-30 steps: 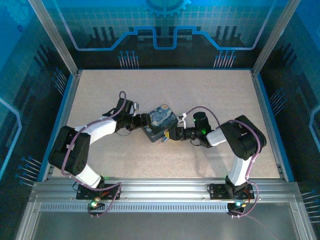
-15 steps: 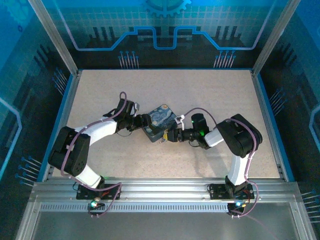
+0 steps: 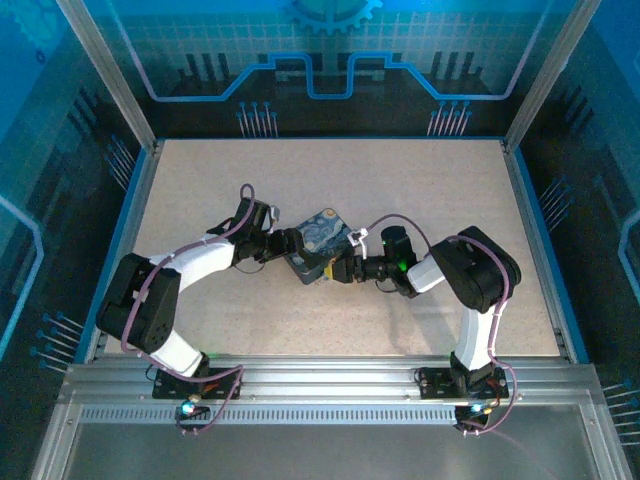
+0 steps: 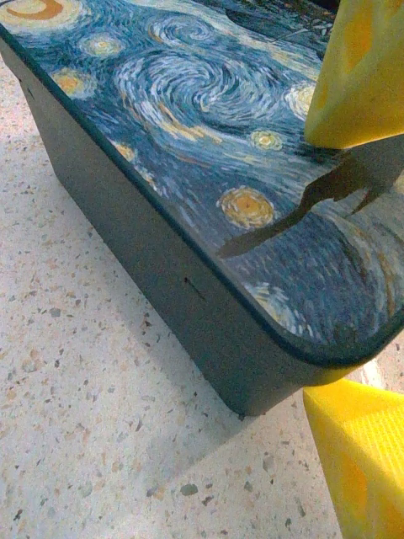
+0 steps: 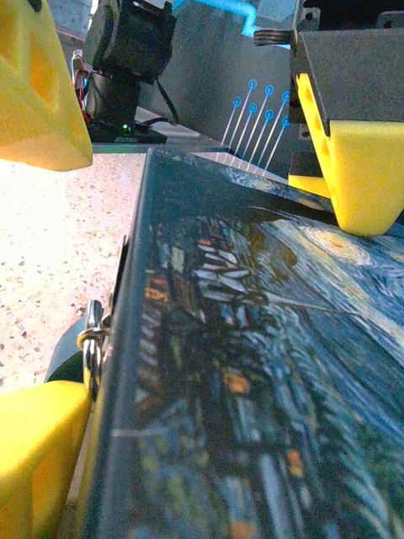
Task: Unlock the padlock with the key
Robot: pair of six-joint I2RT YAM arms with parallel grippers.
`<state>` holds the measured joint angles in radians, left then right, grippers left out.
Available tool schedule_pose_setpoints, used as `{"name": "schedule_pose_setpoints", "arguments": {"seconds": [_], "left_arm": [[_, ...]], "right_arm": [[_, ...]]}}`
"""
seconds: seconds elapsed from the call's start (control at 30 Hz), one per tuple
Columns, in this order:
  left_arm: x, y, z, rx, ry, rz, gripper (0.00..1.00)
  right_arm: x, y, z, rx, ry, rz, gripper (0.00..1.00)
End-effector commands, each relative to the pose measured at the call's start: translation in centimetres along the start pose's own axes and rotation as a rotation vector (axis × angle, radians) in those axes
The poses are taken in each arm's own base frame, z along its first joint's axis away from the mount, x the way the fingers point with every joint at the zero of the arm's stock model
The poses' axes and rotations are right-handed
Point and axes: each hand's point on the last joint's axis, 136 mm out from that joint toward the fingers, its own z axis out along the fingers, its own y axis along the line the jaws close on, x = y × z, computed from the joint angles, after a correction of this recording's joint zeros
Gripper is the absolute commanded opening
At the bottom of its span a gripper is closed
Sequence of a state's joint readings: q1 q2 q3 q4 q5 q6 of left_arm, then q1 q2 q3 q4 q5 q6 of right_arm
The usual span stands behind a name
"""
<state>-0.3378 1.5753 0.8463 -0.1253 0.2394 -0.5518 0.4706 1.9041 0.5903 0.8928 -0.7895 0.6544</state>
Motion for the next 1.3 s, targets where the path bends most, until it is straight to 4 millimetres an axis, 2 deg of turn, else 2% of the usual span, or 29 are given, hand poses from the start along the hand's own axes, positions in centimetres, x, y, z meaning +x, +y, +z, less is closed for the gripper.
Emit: {"name": "schedule_pose_setpoints", "arguments": {"seconds": [0.0, 0.47, 0.87, 1.27], "left_arm": [[3.7, 2.1, 0.3, -0.084, 0.113, -0.021, 0.73], [3.6, 2.0, 0.1, -0.092, 0.113, -0.012, 0.73], [3.4, 1.9, 0.2, -0.087, 0.112, -0.013, 0.73], [3.6, 2.0, 0.2, -0.087, 0.111, -0.014, 0.73]], "right_arm": [[0.4, -2.1, -0.1, 0.077, -0.017, 0.035, 0.68], [0.0, -2.2, -1.4, 0.107, -0.045, 0.026, 0.69], [0.1, -0.7, 0.8, 0.002, 0.014, 0.003, 0.65], [-0.1, 0.1, 0.4, -0.021, -0.003, -0.028, 0.49]]}}
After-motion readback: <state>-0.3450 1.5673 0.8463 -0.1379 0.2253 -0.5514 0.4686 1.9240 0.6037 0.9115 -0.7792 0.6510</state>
